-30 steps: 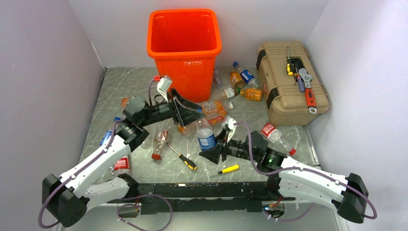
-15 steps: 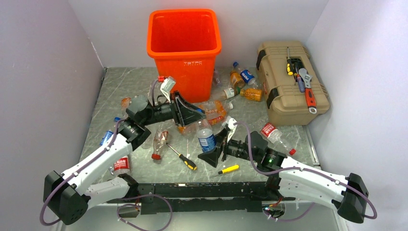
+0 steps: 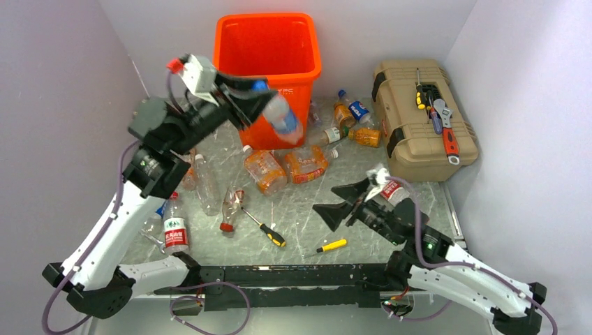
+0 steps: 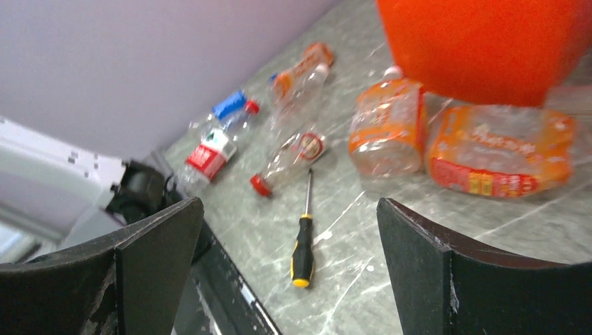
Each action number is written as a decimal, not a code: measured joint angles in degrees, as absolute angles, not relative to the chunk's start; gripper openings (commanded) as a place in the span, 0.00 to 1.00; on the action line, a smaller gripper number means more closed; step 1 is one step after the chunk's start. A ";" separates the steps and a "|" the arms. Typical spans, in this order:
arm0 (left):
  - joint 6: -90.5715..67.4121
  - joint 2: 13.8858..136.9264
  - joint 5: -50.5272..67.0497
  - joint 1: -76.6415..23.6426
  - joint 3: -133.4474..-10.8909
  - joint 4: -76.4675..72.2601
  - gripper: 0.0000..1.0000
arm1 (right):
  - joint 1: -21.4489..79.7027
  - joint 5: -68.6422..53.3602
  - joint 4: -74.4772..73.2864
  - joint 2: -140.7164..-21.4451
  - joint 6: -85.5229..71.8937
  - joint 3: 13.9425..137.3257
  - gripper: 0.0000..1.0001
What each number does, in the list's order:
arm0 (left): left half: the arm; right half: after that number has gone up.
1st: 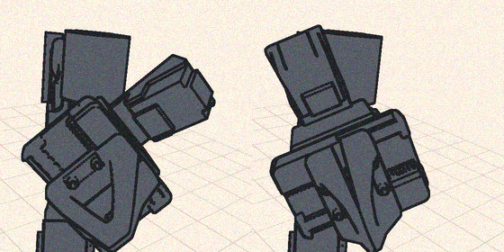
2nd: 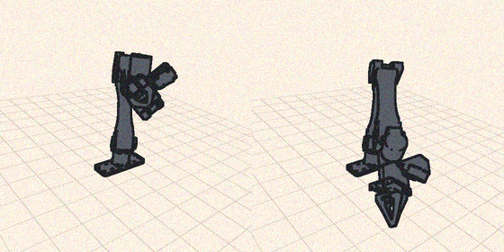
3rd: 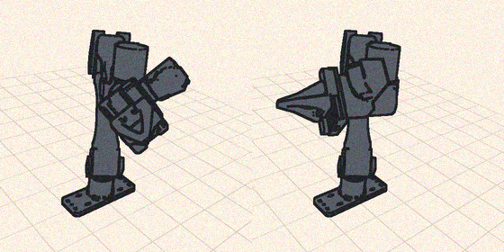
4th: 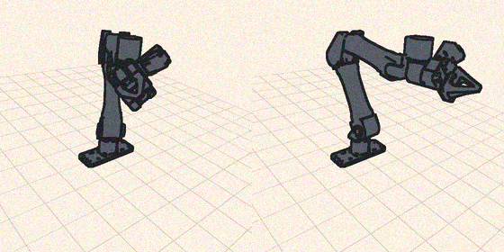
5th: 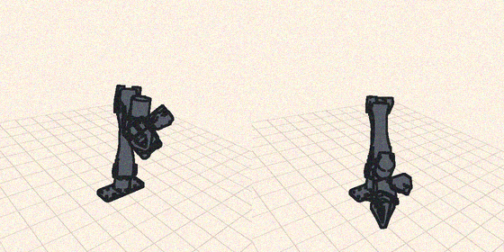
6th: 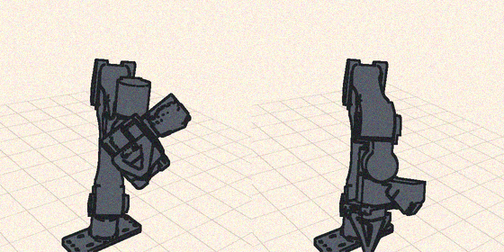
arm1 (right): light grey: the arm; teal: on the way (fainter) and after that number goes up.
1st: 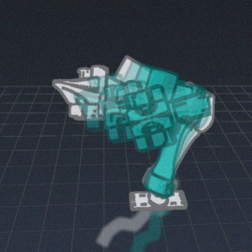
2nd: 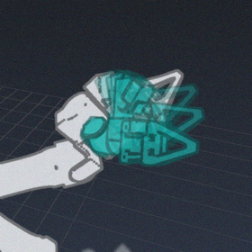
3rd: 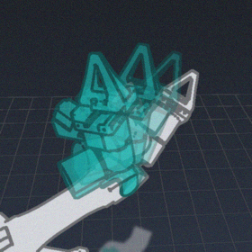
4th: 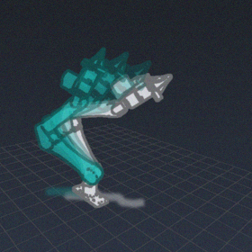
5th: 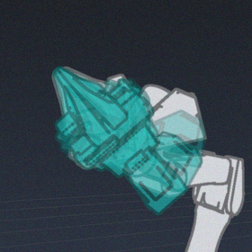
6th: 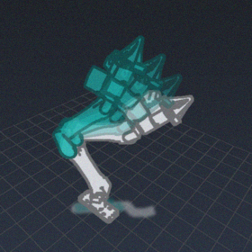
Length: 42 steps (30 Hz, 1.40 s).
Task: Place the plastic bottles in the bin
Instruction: Place the plastic bottle in the trash bin, then pick up the plastic bottle at the center of the board.
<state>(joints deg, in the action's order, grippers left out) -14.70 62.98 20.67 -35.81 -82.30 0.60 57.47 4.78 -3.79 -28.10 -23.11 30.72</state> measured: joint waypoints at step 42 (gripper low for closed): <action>-1.34 90.72 10.00 -28.60 -104.12 -12.38 0.99 | 57.47 29.63 -15.11 -15.16 -33.89 21.41 1.00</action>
<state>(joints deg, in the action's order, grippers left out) -1.34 90.72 10.00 -28.60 -104.12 -12.38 57.47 29.63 -15.11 -15.16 -33.89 21.41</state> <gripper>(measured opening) 0.994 0.997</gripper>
